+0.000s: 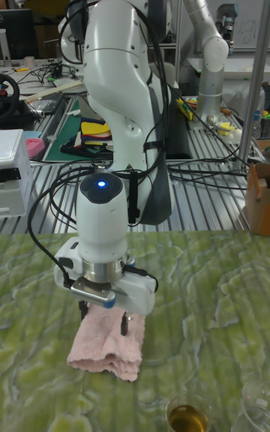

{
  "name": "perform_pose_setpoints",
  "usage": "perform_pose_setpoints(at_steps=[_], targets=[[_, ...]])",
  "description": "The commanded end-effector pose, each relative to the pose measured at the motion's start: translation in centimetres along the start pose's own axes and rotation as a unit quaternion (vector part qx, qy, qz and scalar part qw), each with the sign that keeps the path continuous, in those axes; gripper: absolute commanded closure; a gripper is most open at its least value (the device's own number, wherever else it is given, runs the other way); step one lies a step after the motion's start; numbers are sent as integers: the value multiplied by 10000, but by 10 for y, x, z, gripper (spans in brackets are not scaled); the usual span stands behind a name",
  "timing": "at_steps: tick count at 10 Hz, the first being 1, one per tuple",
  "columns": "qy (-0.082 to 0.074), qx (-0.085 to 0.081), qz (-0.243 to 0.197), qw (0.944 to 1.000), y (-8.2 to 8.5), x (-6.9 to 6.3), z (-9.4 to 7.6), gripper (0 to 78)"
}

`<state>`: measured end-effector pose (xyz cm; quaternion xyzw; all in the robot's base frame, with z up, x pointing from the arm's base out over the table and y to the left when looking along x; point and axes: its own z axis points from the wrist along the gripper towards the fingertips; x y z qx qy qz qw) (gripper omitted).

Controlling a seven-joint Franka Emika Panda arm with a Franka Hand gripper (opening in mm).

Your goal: Clean the table with a cloth

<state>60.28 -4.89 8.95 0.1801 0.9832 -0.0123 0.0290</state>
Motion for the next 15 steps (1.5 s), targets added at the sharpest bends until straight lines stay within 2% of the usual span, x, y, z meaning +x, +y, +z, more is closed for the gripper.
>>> perform_pose_setpoints(at_steps=[1,2,3,7,9,10,11,12,15], targets=[[-15,4,4,10000,1,0,-3,2],[44,145,40,9999,0,13,-56,2],[59,152,18,9999,-3,14,-64,2],[49,189,21,9998,-3,16,-70,2],[49,188,-21,9998,-9,19,-86,2],[53,189,-27,9998,-10,19,-87,2],[213,93,-56,9997,-17,16,-101,2],[264,98,-84,9996,-21,15,-108,2],[308,155,-120,9993,-30,11,-122,2]])
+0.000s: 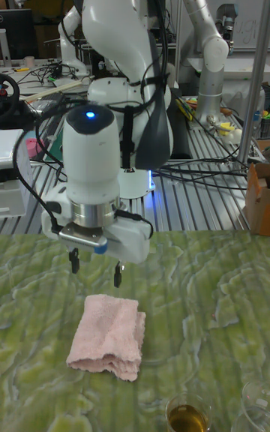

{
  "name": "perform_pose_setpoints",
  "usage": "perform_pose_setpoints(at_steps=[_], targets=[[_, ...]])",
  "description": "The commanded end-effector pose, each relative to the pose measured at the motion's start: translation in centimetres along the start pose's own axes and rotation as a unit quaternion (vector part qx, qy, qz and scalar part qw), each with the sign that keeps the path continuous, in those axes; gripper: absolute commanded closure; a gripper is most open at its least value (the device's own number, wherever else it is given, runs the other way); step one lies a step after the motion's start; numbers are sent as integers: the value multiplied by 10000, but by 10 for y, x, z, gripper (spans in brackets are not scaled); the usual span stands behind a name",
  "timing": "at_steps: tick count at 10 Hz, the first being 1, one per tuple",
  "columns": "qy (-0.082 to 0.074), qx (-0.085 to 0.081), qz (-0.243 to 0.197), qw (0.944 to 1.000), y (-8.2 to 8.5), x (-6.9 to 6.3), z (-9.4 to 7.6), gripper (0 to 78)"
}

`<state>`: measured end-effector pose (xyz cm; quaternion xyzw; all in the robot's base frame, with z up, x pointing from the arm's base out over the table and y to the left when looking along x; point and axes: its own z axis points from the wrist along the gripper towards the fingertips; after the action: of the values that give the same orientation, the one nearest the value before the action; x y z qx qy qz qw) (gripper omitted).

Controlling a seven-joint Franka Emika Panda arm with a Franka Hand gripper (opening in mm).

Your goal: Clean the table with a cloth

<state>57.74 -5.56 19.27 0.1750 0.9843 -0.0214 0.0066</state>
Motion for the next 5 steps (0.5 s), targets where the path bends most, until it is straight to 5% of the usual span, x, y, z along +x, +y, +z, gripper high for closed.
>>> perform_pose_setpoints(at_steps=[1,5], targets=[[135,27,-116,9998,-20,-9,-24,2],[168,-7,-407,9990,-36,-17,-40,2]])
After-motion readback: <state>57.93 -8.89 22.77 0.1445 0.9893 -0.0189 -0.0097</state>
